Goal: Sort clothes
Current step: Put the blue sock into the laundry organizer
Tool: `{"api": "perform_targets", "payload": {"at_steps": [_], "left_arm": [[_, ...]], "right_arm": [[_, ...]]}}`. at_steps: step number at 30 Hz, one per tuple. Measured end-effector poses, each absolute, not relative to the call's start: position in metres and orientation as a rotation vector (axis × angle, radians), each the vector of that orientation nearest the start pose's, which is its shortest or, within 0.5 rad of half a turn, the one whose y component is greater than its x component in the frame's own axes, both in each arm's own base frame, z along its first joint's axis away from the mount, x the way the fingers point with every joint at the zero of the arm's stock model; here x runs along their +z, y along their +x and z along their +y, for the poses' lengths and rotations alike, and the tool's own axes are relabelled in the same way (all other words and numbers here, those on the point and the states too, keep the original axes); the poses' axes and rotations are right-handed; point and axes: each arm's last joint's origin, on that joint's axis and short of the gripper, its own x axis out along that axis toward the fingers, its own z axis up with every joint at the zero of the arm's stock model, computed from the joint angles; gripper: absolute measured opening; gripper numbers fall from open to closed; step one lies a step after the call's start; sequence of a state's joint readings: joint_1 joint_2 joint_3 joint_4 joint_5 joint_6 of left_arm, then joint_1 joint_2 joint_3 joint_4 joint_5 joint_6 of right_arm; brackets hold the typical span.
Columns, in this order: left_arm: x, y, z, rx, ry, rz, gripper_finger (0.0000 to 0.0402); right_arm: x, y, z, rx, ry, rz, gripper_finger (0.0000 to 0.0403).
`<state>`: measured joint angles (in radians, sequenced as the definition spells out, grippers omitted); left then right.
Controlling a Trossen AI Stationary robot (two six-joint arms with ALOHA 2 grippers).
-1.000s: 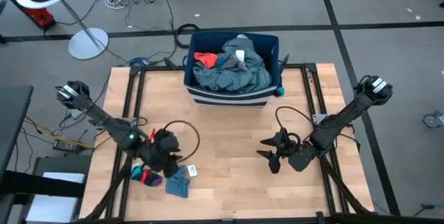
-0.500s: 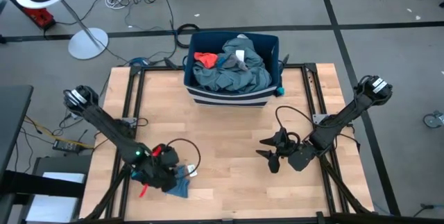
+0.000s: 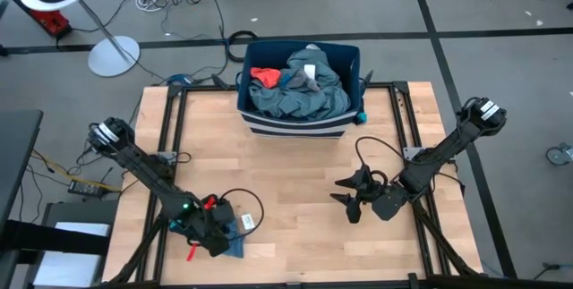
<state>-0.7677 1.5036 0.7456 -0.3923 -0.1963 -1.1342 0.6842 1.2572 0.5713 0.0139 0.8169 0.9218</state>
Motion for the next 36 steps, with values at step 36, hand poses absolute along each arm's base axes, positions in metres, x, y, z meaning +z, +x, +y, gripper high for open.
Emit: {"api": "perform_targets", "payload": {"at_steps": [36], "left_arm": [[0.417,0.257,-0.066,0.326,-0.104,0.645,0.0000]], "right_arm": [[0.193,0.196,0.133,-0.326,0.460,0.369,0.0228]]}}
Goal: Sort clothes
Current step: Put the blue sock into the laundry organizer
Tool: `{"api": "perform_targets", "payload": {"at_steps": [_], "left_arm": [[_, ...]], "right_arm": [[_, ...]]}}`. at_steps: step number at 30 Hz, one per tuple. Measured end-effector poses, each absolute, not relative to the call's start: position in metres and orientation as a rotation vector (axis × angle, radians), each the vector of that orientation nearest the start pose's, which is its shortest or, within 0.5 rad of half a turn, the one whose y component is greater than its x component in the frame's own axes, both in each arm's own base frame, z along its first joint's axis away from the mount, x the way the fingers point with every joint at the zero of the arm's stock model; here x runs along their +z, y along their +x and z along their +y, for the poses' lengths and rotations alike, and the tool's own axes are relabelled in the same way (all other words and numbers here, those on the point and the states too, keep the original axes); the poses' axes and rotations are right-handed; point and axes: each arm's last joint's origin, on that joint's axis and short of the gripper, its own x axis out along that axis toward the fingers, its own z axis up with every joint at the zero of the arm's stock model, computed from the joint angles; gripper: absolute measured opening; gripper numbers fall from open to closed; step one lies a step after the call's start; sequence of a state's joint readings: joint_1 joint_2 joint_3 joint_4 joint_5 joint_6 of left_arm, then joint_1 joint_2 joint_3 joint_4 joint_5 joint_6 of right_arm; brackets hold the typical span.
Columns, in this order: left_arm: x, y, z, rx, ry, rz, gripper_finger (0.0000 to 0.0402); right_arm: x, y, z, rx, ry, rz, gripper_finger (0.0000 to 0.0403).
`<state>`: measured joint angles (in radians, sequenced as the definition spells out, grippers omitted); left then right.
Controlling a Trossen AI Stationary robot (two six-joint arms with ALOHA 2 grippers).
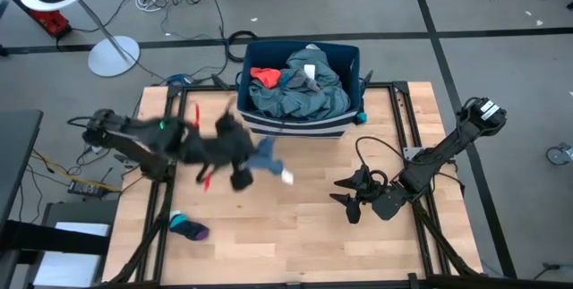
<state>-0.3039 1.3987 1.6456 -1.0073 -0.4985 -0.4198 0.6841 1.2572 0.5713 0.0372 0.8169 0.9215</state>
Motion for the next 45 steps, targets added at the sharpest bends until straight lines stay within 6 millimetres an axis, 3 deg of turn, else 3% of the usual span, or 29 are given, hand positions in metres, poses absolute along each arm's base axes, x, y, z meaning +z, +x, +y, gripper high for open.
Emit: {"api": "perform_targets", "payload": {"at_steps": [7,10,13,23,29,36,40,45], "left_arm": [[0.477,0.257,0.001,0.472,-0.079,0.414,0.0000],[0.491,0.254,0.028,0.511,-0.073,0.340,0.0000],[0.494,0.255,0.055,0.541,-0.094,0.301,0.0000],[0.453,0.292,0.125,0.511,-0.176,0.457,0.0004],[0.409,0.319,0.147,0.577,-0.207,0.662,0.0030],[0.366,0.325,0.164,0.635,-0.318,0.918,0.0100],[0.361,0.322,0.166,0.622,-0.330,0.968,0.0128],[0.381,0.313,0.160,0.616,-0.306,0.879,0.0132]], "right_arm": [[0.193,0.196,0.133,-0.323,0.444,0.371,0.0228],[0.193,0.196,0.133,-0.322,0.436,0.372,0.0228],[0.193,0.196,0.132,-0.323,0.436,0.372,0.0228],[0.193,0.198,0.130,-0.335,0.427,0.371,0.0228],[0.193,0.198,0.130,-0.333,0.414,0.374,0.0228],[0.192,0.198,0.129,-0.334,0.404,0.380,0.0228],[0.192,0.198,0.129,-0.335,0.401,0.383,0.0228],[0.192,0.197,0.129,-0.335,0.399,0.384,0.0228]]}}
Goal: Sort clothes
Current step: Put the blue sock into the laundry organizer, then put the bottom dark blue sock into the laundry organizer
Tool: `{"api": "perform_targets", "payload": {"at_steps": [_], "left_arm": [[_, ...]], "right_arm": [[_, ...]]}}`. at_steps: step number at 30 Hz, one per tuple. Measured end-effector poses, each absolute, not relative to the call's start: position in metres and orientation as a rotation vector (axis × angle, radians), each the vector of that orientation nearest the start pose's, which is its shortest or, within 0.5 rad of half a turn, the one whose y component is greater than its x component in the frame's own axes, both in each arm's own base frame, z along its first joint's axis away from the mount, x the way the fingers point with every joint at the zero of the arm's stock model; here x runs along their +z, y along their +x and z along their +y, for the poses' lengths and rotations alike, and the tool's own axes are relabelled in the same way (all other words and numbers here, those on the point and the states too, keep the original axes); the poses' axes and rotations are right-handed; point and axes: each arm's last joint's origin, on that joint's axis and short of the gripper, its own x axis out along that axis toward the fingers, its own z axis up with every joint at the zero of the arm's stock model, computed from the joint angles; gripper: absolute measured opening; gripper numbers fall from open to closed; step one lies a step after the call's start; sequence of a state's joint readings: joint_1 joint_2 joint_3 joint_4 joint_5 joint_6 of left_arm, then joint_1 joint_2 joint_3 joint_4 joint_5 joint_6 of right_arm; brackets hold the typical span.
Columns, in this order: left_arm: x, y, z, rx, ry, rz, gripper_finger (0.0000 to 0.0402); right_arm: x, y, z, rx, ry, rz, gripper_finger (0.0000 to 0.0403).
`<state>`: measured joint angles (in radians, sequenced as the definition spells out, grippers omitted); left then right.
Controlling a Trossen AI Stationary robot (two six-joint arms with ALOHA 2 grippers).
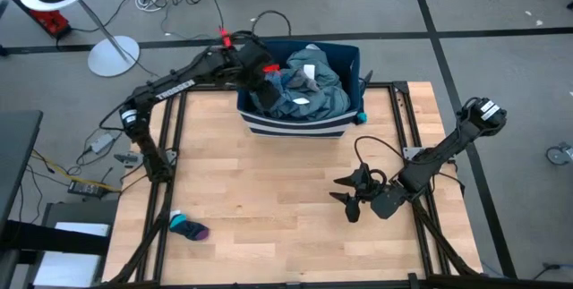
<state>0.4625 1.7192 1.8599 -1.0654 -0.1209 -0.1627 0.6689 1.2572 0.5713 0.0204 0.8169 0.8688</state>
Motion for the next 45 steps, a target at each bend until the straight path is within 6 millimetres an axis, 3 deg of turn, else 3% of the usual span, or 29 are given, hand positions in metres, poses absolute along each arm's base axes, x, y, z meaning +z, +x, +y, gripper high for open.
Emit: {"api": "perform_targets", "payload": {"at_steps": [6,9,15,20,24,29,38,45], "left_arm": [[0.417,0.284,0.146,0.640,-0.281,0.753,0.0133],[0.436,0.265,0.130,0.632,-0.267,0.712,0.0133],[0.458,0.234,0.069,0.553,-0.213,0.705,0.0133],[0.454,0.220,0.011,0.412,-0.225,0.689,0.0133],[0.427,0.208,-0.030,0.365,-0.277,0.729,0.0133],[0.378,0.191,-0.069,0.355,-0.368,0.747,0.0133],[0.278,0.167,-0.120,0.353,-0.594,0.859,0.0133],[0.221,0.140,-0.152,0.344,-0.852,0.900,0.0132]], "right_arm": [[0.192,0.197,0.129,-0.335,0.400,0.384,0.0228],[0.192,0.197,0.129,-0.335,0.400,0.384,0.0228],[0.192,0.197,0.129,-0.330,0.401,0.388,0.0228],[0.192,0.198,0.130,-0.329,0.403,0.387,0.0228],[0.192,0.198,0.130,-0.326,0.409,0.382,0.0228],[0.193,0.198,0.130,-0.328,0.426,0.379,0.0228],[0.193,0.198,0.130,-0.327,0.430,0.377,0.0228],[0.193,0.198,0.130,-0.326,0.434,0.374,0.0228]]}}
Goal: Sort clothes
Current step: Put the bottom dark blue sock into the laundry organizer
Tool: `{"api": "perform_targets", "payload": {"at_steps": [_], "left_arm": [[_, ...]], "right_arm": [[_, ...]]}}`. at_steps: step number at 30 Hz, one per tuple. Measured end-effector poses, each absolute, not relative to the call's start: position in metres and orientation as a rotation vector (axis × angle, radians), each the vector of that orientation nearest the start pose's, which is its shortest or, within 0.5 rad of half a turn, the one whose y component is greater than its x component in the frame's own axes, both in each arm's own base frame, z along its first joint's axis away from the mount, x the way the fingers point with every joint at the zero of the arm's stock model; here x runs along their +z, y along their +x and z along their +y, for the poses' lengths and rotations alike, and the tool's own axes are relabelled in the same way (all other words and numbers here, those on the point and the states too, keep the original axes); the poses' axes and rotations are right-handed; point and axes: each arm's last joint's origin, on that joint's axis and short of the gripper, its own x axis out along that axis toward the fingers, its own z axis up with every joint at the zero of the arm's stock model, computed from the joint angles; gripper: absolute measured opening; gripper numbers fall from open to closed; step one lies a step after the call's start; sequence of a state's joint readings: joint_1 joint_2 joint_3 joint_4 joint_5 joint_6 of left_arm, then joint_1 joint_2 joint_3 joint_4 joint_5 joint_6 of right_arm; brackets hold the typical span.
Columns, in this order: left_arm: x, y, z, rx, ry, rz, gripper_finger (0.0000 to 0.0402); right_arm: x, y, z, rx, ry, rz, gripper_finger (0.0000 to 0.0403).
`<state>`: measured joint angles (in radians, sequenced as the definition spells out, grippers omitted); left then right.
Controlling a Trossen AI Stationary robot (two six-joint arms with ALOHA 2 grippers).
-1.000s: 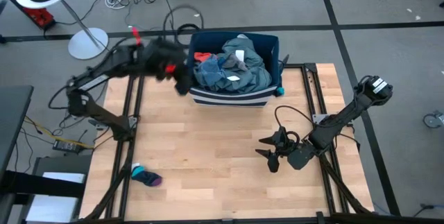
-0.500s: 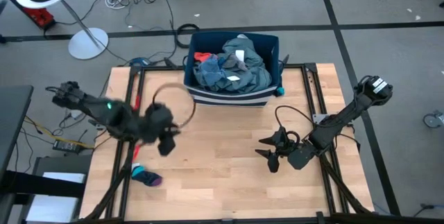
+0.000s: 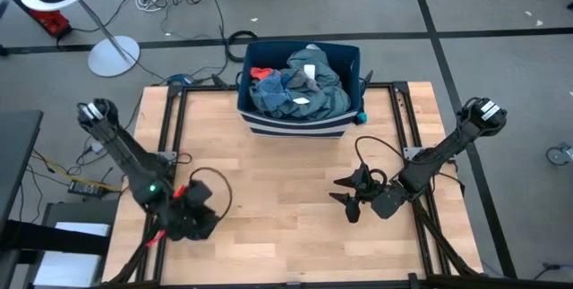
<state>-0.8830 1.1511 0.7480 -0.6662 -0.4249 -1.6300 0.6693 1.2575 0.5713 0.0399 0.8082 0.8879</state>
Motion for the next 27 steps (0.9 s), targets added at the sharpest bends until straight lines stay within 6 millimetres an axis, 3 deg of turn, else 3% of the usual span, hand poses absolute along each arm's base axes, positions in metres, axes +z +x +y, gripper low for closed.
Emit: {"api": "perform_targets", "payload": {"at_steps": [4,8,13,23,27], "left_arm": [[0.205,0.127,-0.166,0.387,-0.971,0.957,0.0131],[0.196,0.117,-0.179,0.428,-0.980,1.079,0.0131],[0.190,0.112,-0.192,0.420,-0.949,1.187,0.0131],[0.163,0.110,-0.199,0.543,-0.835,1.277,0.0131],[0.150,0.110,-0.204,0.576,-0.799,1.377,0.0108]], "right_arm": [[0.193,0.198,0.130,-0.325,0.437,0.371,0.0228],[0.193,0.198,0.130,-0.325,0.437,0.371,0.0228],[0.194,0.199,0.130,-0.325,0.440,0.369,0.0228],[0.194,0.199,0.130,-0.325,0.443,0.366,0.0228],[0.194,0.199,0.130,-0.324,0.444,0.365,0.0228]]}}
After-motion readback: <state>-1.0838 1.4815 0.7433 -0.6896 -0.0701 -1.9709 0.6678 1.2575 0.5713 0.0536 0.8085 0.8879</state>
